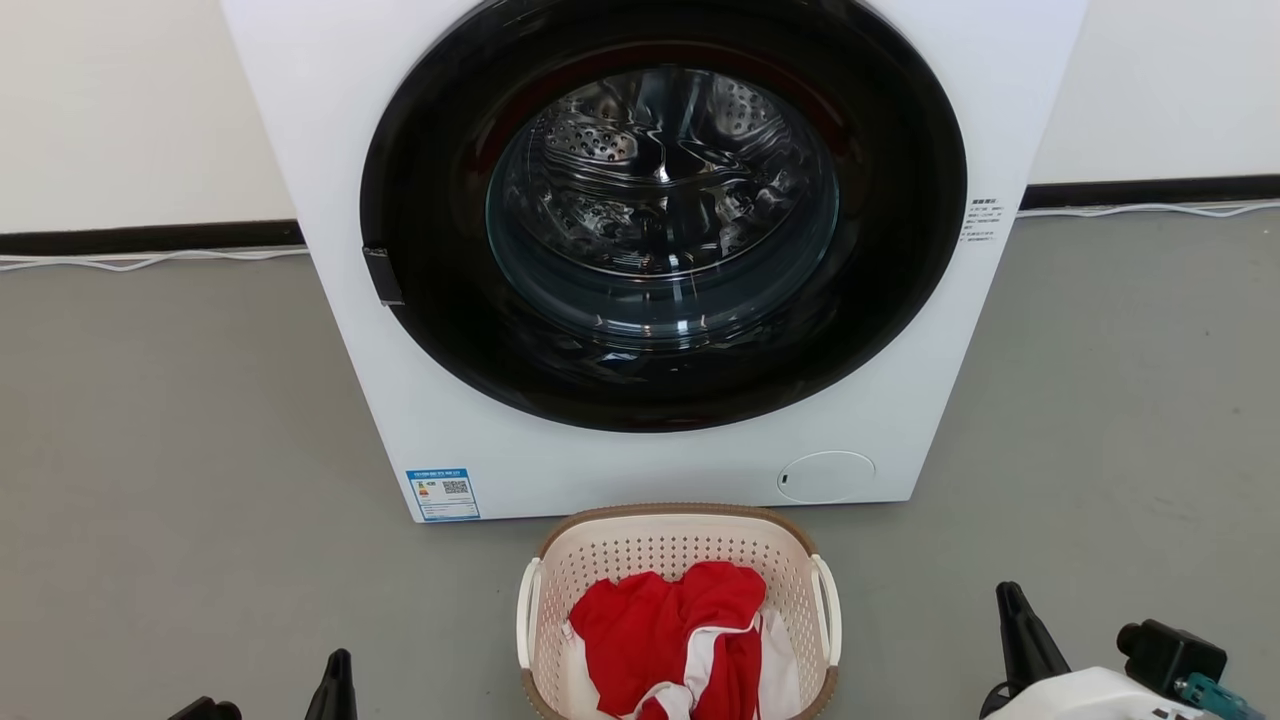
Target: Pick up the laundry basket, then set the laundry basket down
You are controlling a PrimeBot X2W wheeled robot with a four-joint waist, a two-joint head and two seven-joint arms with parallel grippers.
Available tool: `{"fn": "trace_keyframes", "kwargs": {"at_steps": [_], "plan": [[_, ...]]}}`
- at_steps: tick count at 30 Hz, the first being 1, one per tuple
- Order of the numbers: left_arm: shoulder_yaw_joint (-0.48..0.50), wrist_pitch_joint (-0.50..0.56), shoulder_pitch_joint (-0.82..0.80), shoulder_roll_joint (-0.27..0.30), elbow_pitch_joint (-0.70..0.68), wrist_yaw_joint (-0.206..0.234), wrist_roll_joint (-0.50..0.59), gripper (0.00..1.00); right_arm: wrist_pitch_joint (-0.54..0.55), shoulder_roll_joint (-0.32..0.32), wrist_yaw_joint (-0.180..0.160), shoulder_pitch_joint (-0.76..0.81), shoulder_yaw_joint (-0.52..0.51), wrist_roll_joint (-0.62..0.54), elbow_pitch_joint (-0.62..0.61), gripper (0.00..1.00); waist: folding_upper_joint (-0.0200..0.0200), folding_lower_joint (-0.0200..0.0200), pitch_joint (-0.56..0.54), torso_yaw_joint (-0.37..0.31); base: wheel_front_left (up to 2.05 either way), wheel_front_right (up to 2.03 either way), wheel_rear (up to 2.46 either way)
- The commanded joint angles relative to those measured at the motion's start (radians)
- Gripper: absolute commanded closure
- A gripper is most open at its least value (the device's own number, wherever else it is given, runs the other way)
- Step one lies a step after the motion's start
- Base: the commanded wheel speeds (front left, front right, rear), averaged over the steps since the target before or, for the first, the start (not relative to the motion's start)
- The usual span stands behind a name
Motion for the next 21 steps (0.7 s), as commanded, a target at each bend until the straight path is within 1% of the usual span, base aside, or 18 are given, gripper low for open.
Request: {"fn": "trace_keyframes", "kwargs": {"at_steps": [1, 4, 21], "plan": [[0.014, 0.006, -0.057, 0.009, -0.033, -0.015, -0.029, 1.0, 0.006, -0.004, 0.002, -0.038, 0.003, 0.038, -0.036, 1.0, -0.0001, -0.0001, 0.001, 0.0, 0.0, 0.0, 0.0], [0.015, 0.011, -0.059, 0.009, -0.037, -0.017, -0.05, 1.0, 0.012, -0.004, 0.002, -0.038, 0.002, 0.063, -0.041, 1.0, -0.0001, -0.0001, 0.002, 0.001, 0.0, 0.0, 0.0], [0.022, 0.065, -0.076, 0.011, -0.074, -0.029, -0.237, 1.0, 0.064, -0.004, 0.003, -0.044, -0.01, 0.29, -0.086, 1.0, -0.0001, -0.0001, 0.013, 0.003, 0.0, 0.0, 0.0]]}}
